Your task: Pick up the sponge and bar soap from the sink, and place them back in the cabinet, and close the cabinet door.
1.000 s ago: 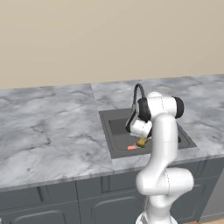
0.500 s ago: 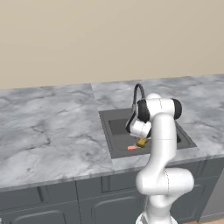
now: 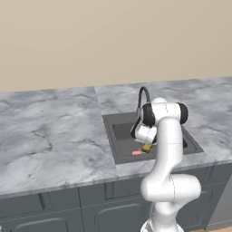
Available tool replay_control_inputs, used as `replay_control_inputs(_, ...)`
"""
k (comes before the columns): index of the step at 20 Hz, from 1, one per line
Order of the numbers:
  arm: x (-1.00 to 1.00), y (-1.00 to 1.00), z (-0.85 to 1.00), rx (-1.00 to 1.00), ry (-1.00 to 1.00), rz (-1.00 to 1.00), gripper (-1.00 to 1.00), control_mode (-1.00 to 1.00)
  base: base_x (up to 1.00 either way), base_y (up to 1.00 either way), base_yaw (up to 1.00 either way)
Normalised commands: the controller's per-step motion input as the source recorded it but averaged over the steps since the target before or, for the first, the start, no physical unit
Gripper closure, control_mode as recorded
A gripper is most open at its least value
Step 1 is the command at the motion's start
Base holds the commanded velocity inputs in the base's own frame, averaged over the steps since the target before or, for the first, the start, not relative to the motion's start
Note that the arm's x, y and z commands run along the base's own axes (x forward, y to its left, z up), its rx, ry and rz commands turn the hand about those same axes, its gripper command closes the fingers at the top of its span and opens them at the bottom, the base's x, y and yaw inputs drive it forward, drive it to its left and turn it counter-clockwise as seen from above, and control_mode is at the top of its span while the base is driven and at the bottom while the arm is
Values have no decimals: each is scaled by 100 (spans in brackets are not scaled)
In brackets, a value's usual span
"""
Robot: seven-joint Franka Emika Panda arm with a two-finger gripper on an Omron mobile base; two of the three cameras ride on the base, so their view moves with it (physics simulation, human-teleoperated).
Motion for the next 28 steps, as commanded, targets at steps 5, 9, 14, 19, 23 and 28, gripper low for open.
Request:
replay_control_inputs(5, 0, -3, -16, 0, 0, 0, -100, -100, 0, 0, 0)
replay_control_inputs(9, 6, 0, -19, 0, 0, 0, -100, -100, 0, 0, 0)
replay_control_inputs(14, 11, 0, -16, 0, 0, 0, -100, -100, 0, 0, 0)
replay_control_inputs(19, 8, 0, -14, 0, 0, 0, -100, -100, 0, 0, 0)
replay_control_inputs(23, 3, 0, -16, 0, 0, 0, 100, -100, 0, 0, 0)
replay_control_inputs(28, 0, 0, 0, 0, 0, 0, 100, -100, 0, 0, 0)
